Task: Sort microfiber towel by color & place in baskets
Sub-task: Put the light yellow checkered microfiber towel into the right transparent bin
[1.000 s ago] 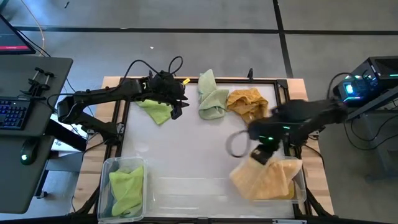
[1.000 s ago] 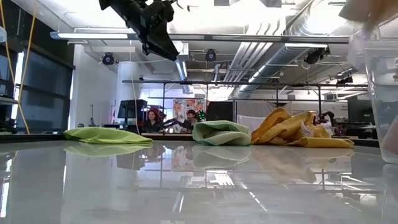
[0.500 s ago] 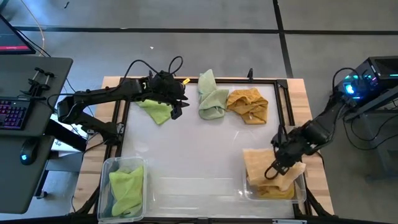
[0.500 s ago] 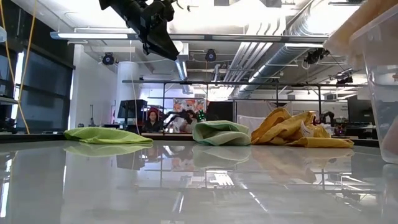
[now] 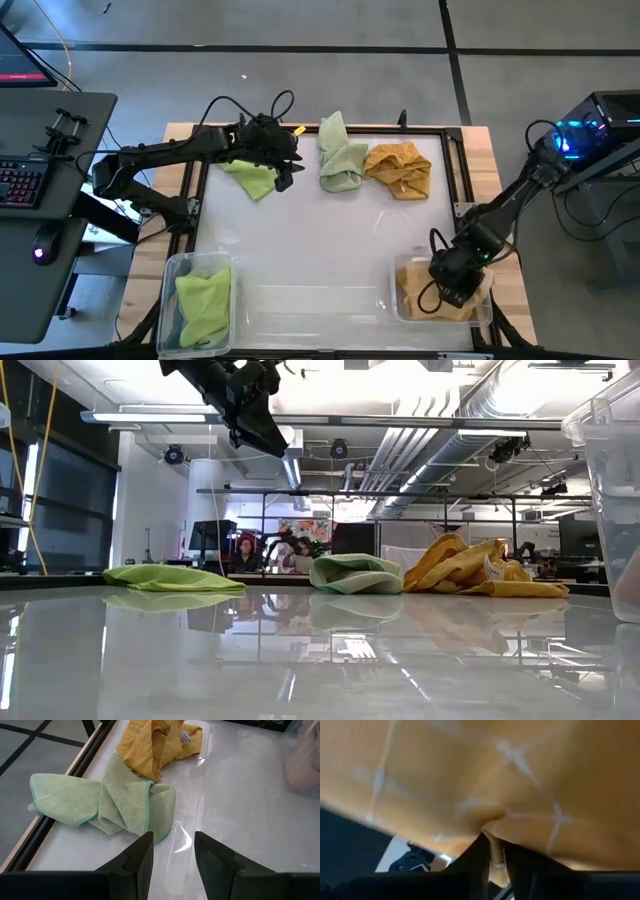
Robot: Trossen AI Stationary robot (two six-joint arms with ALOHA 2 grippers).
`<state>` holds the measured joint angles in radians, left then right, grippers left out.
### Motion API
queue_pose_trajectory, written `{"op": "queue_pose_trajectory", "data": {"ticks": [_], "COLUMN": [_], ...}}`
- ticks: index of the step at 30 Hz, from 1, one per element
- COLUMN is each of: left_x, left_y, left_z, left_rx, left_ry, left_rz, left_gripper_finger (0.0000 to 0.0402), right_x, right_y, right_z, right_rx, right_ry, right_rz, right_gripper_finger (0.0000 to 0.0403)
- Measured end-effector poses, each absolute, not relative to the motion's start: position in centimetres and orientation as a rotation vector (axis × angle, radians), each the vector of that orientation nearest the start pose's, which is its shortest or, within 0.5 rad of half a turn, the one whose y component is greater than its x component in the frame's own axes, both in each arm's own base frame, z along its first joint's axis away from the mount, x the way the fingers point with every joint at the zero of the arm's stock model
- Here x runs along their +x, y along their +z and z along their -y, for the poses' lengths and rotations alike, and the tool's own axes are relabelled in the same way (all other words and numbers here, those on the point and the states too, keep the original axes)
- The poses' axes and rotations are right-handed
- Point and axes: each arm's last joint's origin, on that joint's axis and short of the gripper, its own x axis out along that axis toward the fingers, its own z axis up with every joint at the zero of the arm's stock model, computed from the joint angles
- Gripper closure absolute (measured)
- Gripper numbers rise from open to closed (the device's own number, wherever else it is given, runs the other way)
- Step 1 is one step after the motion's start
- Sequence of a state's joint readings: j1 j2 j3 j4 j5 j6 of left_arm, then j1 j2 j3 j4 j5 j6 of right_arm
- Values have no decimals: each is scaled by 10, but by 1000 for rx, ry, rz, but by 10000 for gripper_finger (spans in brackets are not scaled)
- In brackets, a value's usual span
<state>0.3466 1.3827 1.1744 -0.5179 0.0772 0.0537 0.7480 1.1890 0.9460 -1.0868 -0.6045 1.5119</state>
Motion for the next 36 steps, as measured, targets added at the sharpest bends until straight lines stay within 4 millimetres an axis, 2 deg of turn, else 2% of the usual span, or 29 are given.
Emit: {"op": "queue_pose_trajectory", "data": {"ticks": [6, 10, 13, 15, 18, 27, 29, 33, 36], "left_x": [278, 278, 278, 278, 279, 279, 279, 278, 279], "left_y": [307, 307, 307, 307, 307, 308, 308, 316, 327], "left_z": [-98, -98, -98, -98, -98, -98, -98, -98, -99], "left_rx": [-101, -101, -101, -101, -100, -135, -120, -142, -160], "left_ry": [238, 239, 238, 239, 239, 253, 248, 262, 276], "left_rz": [-718, -718, -718, -718, -713, -699, -700, -663, -621], "left_gripper_finger": [274, 274, 274, 274, 274, 274, 274, 274, 274], "right_x": [133, 129, 133, 137, 136, 130, 128, 126, 121], "right_y": [298, 330, 347, 347, 329, 234, 216, 190, 186], "right_z": [-145, -142, -140, -141, -142, -138, -135, -132, -125], "right_rx": [1052, 1168, 1237, 1226, 1192, 1083, 1052, 968, 874], "right_ry": [-171, -222, -270, -289, -376, -594, -599, -464, -441], "right_rz": [-1862, -1882, -1678, -1561, -1561, -1626, -1600, -1609, -1634], "right_gripper_finger": [294, 279, 279, 286, 306, 388, 399, 393, 386]}}
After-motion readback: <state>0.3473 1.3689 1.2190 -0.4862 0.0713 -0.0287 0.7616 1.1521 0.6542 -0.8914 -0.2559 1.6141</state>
